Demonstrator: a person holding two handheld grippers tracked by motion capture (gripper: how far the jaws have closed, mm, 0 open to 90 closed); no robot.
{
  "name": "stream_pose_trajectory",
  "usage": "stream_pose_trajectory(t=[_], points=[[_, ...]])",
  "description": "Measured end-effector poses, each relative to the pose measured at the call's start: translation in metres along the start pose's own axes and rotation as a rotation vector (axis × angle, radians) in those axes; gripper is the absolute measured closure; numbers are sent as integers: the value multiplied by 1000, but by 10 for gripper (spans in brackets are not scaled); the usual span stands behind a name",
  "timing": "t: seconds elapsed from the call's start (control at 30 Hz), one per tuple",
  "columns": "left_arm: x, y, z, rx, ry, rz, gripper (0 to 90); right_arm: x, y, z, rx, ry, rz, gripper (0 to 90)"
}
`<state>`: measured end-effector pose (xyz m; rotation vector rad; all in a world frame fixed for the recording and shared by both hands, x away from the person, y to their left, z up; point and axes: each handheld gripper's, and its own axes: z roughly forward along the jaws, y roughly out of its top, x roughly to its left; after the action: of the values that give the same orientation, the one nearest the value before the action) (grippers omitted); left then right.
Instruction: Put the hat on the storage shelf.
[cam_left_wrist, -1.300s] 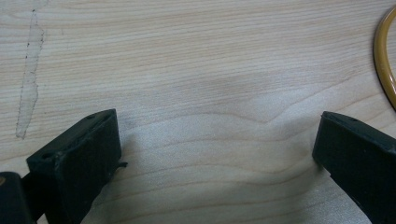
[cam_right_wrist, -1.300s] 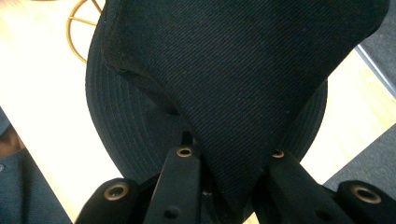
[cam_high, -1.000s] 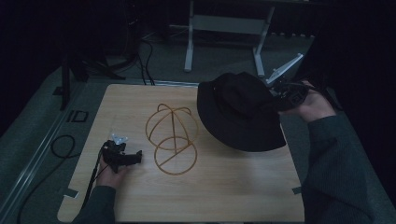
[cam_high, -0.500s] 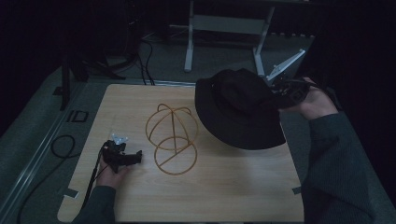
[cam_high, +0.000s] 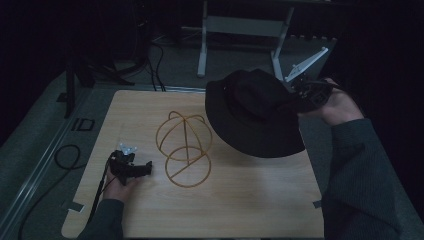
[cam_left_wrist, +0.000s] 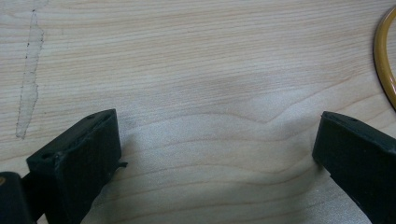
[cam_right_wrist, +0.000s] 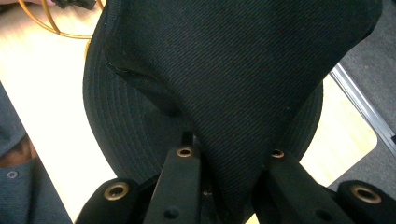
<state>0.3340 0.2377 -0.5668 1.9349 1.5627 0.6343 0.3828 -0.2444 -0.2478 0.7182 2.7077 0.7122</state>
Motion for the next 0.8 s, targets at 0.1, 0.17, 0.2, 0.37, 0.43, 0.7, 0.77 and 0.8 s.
stream_pose_trajectory(t=[0.1,0.17,0.2,0.37,0.43,0.7,0.77,0.8], points=[[0,0,0,0,0,0,13,1,2,-2,0,-1,-11,842],[0,0,0,0,0,0,13,2,3,-3,0,-2,-13,842],[0,0,0,0,1,0,13,3,4,-3,-1,-2,-14,842],[0,0,0,0,0,0,12,4,6,-5,-6,-1,-21,842],[0,0,0,0,0,0,13,4,7,-6,-11,0,-25,842],[0,0,0,0,0,0,13,6,11,-10,-29,6,-35,842],[0,0,0,0,1,0,13,6,11,-11,-30,6,-38,842],[0,0,0,0,1,0,13,7,12,-12,-31,6,-38,842]])
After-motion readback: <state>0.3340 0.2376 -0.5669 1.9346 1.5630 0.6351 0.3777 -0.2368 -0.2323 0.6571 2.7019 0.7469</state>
